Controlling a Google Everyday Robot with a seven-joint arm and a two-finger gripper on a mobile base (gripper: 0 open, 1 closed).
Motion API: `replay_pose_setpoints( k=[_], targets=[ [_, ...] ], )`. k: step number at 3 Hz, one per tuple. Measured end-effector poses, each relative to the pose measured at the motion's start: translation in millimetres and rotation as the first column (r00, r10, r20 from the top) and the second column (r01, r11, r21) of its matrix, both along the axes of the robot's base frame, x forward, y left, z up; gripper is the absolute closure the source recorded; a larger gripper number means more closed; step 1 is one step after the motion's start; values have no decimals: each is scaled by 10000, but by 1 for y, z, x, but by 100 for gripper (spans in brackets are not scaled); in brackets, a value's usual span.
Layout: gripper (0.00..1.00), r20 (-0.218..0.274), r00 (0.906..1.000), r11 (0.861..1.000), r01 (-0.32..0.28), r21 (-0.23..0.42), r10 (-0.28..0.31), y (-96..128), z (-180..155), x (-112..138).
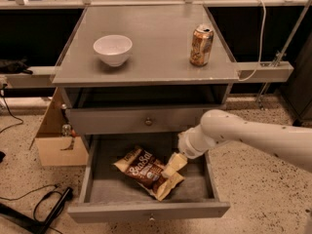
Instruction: Pick brown chip bag from middle drawer and place on counter
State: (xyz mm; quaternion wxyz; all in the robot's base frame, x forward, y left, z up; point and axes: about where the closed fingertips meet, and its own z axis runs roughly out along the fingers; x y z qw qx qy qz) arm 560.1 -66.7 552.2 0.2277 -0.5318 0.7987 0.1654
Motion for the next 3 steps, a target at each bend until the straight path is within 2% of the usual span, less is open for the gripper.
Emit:
replay_pose_setpoints(
  k=[1,2,3],
  targets=[
    [0,-866,9956,9992,-373,-137,360,38,-60,8],
    [0,-1253,9900,9978,-658,-88,642,63,-94,6],
    [19,-1271,9894,9974,-716,-98,698,71,-114,0]
  ],
)
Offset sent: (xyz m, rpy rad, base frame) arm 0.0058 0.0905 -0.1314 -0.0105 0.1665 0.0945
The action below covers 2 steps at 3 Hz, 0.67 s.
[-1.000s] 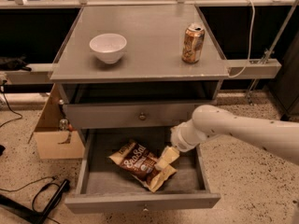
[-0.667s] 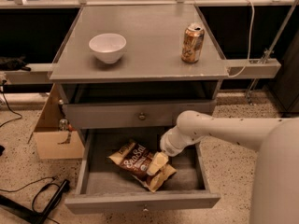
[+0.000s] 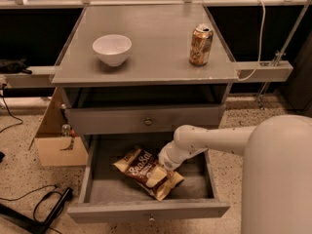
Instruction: Pick brown chip bag from middle drawer and place on counter
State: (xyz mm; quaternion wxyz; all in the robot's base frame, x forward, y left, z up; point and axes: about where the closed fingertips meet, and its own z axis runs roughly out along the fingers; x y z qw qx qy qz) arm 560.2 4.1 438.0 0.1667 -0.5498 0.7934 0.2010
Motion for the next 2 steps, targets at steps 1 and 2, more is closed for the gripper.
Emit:
replay_pose_setpoints(
  k=[1,2],
  targets=[
    [50,-81,9995,9995,-305,50,305,10,-12,-9],
    [73,-82,9995,9995,-305,50,305,10,-12,-9]
  ],
)
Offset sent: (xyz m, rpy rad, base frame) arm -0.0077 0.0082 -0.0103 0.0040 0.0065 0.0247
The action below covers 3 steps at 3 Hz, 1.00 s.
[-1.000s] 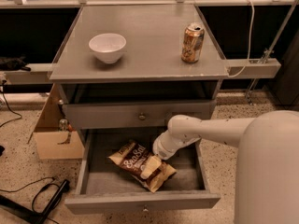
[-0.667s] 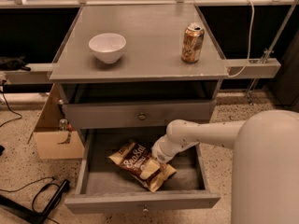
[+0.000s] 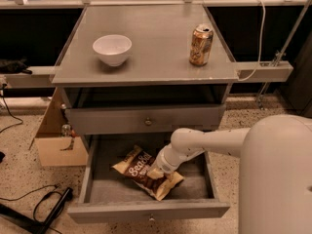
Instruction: Pick brown chip bag from middle drawer and place on counter
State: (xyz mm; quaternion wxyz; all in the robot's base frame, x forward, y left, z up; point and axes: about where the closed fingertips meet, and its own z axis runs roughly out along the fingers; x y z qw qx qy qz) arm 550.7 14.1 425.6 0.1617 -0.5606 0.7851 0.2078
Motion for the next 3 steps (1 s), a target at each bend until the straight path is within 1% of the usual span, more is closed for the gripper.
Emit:
replay_pose_setpoints(
  k=[1,2,3],
  targets=[
    [100,0,10000,10000,0,0,0,0,0,0],
    [100,1,10000,10000,0,0,0,0,0,0],
    [100,274,9996,10000,-29,54,27,-6,19,-3]
  ],
)
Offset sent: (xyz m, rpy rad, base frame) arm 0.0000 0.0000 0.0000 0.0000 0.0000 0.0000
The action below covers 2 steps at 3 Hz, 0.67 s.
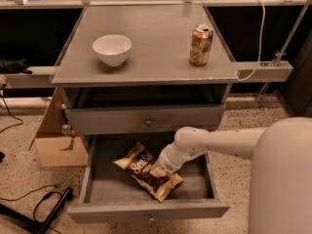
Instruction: Pick brown chip bag from middle drawer and place on counter
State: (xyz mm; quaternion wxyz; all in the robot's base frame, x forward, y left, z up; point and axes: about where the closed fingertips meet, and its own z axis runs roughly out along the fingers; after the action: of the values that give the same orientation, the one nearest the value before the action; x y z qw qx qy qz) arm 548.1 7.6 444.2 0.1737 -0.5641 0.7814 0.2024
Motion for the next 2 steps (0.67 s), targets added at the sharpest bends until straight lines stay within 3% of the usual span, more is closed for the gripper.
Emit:
replay_pose_setpoints(
  k=[1,2],
  targets=[
    [100,384,9992,9999,-130,40,128,-19,45,-26],
    [100,915,9946,9988,-469,-147,480,-46,123,-64]
  ],
)
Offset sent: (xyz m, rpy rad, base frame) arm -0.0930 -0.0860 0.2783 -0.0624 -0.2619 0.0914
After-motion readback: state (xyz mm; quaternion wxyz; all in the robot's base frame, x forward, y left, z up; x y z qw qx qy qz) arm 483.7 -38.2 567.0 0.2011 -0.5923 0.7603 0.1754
